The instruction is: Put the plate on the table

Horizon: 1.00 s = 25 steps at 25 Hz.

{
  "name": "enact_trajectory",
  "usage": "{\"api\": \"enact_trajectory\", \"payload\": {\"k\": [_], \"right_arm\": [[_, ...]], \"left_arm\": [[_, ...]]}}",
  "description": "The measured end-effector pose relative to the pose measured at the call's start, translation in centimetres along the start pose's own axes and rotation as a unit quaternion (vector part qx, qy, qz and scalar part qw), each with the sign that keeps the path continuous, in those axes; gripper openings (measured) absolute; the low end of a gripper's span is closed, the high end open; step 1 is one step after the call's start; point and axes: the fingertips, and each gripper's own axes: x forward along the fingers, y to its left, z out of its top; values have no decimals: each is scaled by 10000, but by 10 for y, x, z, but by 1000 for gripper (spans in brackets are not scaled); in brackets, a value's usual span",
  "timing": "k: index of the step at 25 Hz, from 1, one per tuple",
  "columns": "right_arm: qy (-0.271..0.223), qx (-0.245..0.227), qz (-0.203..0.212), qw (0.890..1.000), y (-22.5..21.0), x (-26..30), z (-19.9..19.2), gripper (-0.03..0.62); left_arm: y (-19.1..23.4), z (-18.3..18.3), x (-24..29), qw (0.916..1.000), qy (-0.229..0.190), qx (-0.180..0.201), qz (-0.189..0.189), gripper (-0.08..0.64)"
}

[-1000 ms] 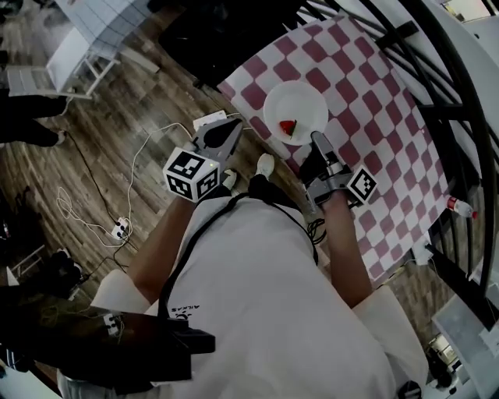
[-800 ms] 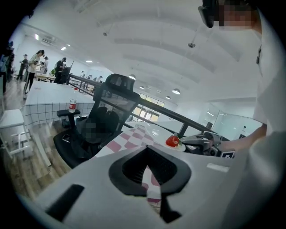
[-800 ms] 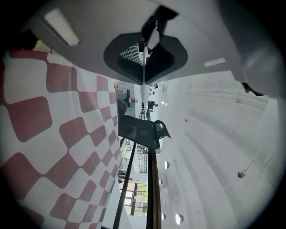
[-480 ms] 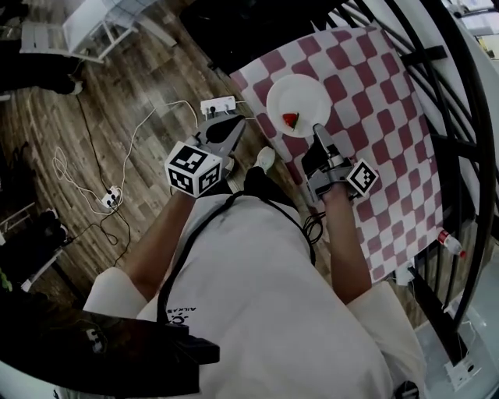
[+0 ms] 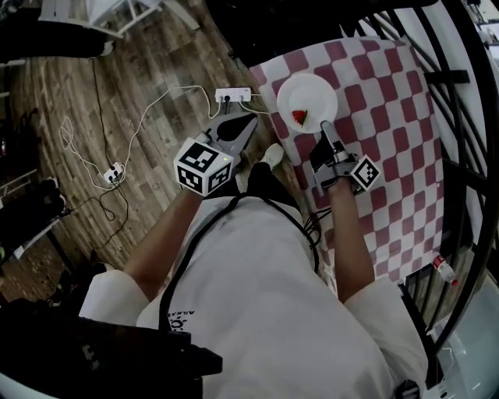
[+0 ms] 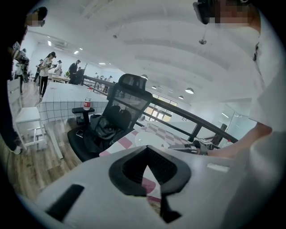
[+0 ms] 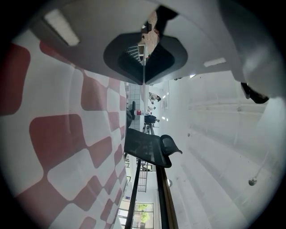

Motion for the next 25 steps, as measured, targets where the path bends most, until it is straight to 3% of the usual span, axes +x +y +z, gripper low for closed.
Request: {"api": "enact_trajectory", "payload": {"k": [11, 25], "right_arm": [[184, -36, -214, 9996, -43, 18, 6, 20], [279, -9, -381, 9989, -62, 33, 5, 20]], "left_arm": [[12, -20, 4, 9994, 131, -193, 246, 5], [12, -26, 16, 9993, 229, -197, 219, 5]]}}
